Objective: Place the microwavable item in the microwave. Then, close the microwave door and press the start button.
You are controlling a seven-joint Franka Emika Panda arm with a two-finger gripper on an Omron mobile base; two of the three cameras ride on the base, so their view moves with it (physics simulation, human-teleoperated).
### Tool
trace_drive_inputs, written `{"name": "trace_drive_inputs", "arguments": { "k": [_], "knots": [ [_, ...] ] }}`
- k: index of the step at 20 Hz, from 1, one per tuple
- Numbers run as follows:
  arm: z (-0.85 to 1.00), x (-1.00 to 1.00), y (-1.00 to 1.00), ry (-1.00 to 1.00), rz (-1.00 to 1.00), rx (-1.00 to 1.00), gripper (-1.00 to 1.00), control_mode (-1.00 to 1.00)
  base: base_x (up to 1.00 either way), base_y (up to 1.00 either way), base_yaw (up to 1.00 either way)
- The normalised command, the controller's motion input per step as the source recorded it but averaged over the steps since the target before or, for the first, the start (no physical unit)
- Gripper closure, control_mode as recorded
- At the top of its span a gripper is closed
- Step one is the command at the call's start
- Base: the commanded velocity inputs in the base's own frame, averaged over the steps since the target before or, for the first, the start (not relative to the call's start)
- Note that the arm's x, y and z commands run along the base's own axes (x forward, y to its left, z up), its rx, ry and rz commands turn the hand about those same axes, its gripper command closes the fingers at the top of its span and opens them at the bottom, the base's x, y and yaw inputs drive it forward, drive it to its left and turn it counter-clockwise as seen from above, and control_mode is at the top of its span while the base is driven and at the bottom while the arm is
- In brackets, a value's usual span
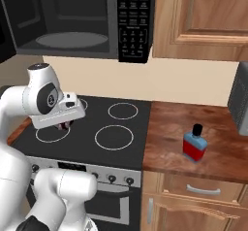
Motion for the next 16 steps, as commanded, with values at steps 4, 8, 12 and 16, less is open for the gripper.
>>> {"name": "trace_drive_inputs", "arguments": {
  "k": [4, 8, 12, 16],
  "knots": [
    [0.00, 0.00, 0.00, 0.00, 0.00, 0.00, 1.00, 1.00, 0.29, 0.30, -0.08],
    [0.00, 0.00, 0.00, 0.00, 0.00, 0.00, 1.00, 1.00, 0.23, 0.05, 0.00],
    [0.00, 0.00, 0.00, 0.00, 0.00, 0.00, 1.00, 1.00, 0.32, 0.00, 0.03],
    [0.00, 0.00, 0.00, 0.00, 0.00, 0.00, 1.00, 1.00, 0.57, 0.00, 0.10]
  ]
}}
